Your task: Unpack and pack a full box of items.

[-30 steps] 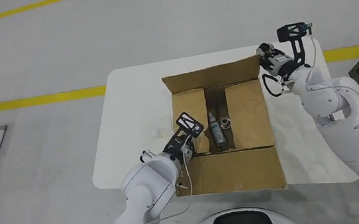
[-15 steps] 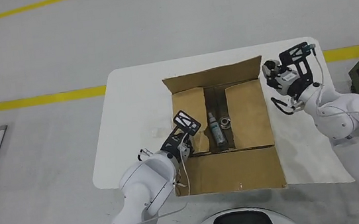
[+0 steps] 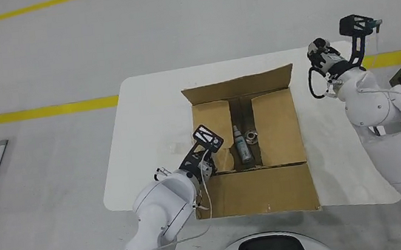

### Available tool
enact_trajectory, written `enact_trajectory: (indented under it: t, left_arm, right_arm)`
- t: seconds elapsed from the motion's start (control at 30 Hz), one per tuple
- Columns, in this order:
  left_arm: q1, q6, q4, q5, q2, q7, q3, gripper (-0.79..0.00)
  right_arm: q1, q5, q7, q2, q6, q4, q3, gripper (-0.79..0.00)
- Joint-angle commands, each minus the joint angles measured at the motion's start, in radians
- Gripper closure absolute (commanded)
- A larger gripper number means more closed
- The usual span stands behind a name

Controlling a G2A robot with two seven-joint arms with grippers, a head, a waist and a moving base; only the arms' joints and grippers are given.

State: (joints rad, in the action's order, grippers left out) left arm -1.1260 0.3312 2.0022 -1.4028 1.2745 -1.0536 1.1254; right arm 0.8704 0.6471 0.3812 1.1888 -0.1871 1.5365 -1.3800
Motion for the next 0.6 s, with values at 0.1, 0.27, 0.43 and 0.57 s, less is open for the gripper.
enact_trajectory:
  t: [0.1, 0.27, 0.43, 0.57]
  left_arm:
    - [-0.006, 0.006, 0.001, -0.008, -0.002, 0.003, -0.001, 0.000]
    - [-0.004, 0.008, -0.002, -0.022, -0.003, 0.017, -0.002, 0.000]
    - [-0.004, -0.007, 0.001, -0.026, -0.004, 0.019, 0.005, -0.680]
    - [-0.013, 0.009, 0.018, -0.026, -0.010, -0.014, 0.037, -0.785]
  right_arm:
    - [-0.063, 0.056, 0.044, 0.002, 0.116, -0.021, 0.061, 0.000]
    - [-0.024, 0.104, 0.072, -0.007, 0.241, 0.008, 0.066, 0.000]
    - [0.046, 0.131, 0.103, -0.021, 0.319, 0.060, 0.031, 0.000]
    - [0.106, 0.140, 0.118, -0.029, 0.369, 0.109, 0.007, 0.000]
